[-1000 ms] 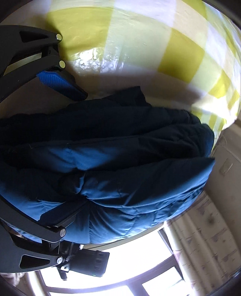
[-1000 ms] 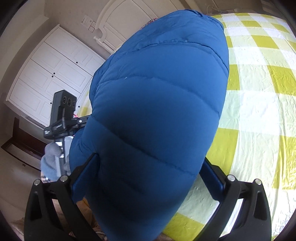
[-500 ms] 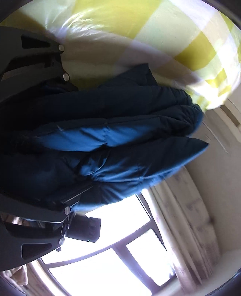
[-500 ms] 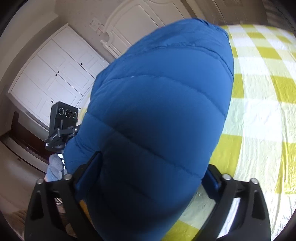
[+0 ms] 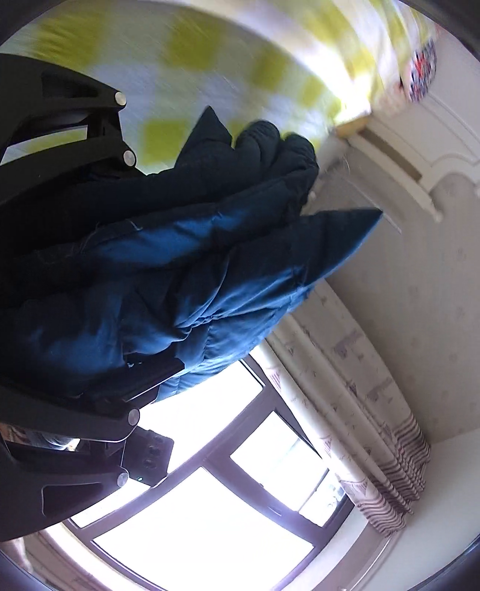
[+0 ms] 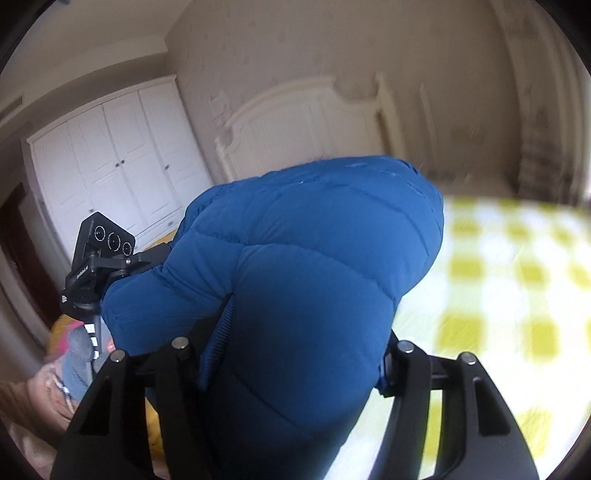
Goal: Fold large clothes
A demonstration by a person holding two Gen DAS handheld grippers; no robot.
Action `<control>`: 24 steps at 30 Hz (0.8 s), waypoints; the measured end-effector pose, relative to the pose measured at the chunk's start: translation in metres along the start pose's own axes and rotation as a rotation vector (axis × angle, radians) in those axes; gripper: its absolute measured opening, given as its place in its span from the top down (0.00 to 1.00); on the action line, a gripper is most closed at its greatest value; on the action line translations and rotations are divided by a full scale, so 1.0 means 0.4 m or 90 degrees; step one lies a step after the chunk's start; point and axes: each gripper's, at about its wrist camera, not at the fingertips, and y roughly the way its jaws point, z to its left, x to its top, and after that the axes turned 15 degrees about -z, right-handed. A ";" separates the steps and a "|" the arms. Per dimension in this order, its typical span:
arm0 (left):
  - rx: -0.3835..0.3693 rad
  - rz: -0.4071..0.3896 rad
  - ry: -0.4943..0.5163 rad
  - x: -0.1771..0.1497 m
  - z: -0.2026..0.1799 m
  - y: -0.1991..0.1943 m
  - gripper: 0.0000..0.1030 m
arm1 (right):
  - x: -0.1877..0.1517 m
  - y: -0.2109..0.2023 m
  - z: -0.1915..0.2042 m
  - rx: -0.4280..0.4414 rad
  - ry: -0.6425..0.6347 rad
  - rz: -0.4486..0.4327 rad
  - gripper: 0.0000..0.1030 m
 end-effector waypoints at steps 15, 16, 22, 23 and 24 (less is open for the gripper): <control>0.156 0.137 -0.020 -0.170 0.077 0.421 0.30 | -0.074 0.052 -0.445 -0.218 0.156 0.114 0.05; 0.162 0.140 -0.013 -0.167 0.071 0.419 0.30 | -0.060 0.038 -0.429 -0.250 0.128 0.102 0.05; 0.212 0.109 0.015 -0.176 0.033 0.382 0.18 | -0.026 0.048 -0.184 -0.257 -0.057 0.037 0.05; 0.222 0.105 0.013 -0.179 0.036 0.364 0.17 | -0.049 0.075 -0.165 -0.256 -0.084 0.074 0.05; 0.235 0.103 0.017 -0.185 0.039 0.350 0.14 | -0.091 0.114 -0.145 -0.263 -0.128 0.116 0.04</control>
